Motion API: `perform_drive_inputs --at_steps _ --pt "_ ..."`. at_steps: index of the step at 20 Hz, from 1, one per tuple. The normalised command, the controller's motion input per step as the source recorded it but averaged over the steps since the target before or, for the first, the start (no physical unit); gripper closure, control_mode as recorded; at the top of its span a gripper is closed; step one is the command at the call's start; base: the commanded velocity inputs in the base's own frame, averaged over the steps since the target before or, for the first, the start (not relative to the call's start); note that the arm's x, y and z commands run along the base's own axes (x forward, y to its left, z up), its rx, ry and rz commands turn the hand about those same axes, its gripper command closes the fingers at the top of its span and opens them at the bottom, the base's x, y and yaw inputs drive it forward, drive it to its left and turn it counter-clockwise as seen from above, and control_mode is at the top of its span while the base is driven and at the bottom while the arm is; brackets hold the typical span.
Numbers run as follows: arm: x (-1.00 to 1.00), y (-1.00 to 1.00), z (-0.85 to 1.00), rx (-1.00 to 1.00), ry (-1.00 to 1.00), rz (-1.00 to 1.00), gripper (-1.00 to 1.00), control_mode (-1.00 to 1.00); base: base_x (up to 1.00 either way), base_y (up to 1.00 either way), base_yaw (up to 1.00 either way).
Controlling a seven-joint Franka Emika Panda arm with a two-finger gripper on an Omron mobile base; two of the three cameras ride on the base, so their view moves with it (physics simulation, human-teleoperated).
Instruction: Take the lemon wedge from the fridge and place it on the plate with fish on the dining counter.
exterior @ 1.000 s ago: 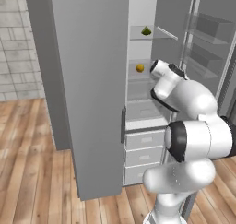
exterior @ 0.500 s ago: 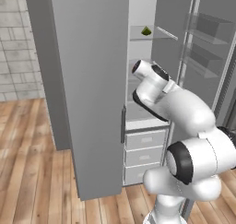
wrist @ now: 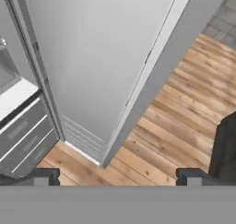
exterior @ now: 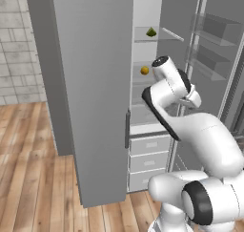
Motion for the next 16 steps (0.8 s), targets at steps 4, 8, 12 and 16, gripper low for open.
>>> perform_drive_inputs --at_steps 4,8,12,16 --pt "-0.63 -0.14 -0.32 0.58 -0.36 0.23 -1.00 -1.00 0.00 0.00 0.00" --pt "-0.47 -0.09 -0.01 0.31 -0.51 0.13 -1.00 -1.00 0.00 0.00 0.00" --pt "-0.08 -0.02 -0.02 -0.01 -0.15 0.01 -1.00 -1.00 0.00 0.00 0.00" --pt "-0.09 0.03 0.19 -0.16 -0.36 0.00 -1.00 -1.00 0.00 0.00 0.00"
